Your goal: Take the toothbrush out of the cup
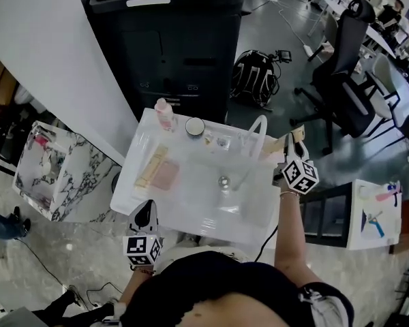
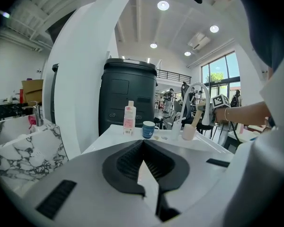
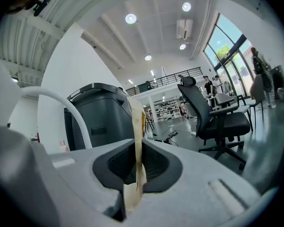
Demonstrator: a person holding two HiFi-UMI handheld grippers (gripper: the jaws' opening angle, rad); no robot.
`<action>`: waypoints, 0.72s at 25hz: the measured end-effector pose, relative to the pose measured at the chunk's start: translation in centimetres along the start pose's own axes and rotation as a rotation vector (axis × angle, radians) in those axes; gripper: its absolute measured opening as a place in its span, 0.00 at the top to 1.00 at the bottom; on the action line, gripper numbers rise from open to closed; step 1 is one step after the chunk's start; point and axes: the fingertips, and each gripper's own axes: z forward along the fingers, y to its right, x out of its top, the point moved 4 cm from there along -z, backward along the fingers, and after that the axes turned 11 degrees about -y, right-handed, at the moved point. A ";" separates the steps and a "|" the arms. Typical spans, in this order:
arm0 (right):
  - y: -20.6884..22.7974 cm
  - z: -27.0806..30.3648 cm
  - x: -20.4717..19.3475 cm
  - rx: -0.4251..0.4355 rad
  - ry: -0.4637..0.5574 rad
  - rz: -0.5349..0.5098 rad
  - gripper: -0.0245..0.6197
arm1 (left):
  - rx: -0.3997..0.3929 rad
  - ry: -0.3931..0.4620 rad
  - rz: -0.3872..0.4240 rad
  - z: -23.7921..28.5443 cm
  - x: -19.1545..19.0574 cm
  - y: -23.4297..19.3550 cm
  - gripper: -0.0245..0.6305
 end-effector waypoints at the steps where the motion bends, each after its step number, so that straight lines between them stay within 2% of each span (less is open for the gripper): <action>1: -0.2 -0.5 0.3 0.006 0.011 0.003 0.92 | -0.005 0.001 0.005 0.2 0.1 0.0 0.96; 12: -2.0 -8.6 4.2 0.025 0.141 -0.043 0.92 | -0.102 -0.029 0.058 2.2 -0.3 2.1 0.96; 18: -3.6 -13.5 4.2 0.010 0.177 -0.089 0.92 | -0.160 -0.035 0.095 3.6 0.1 3.6 0.96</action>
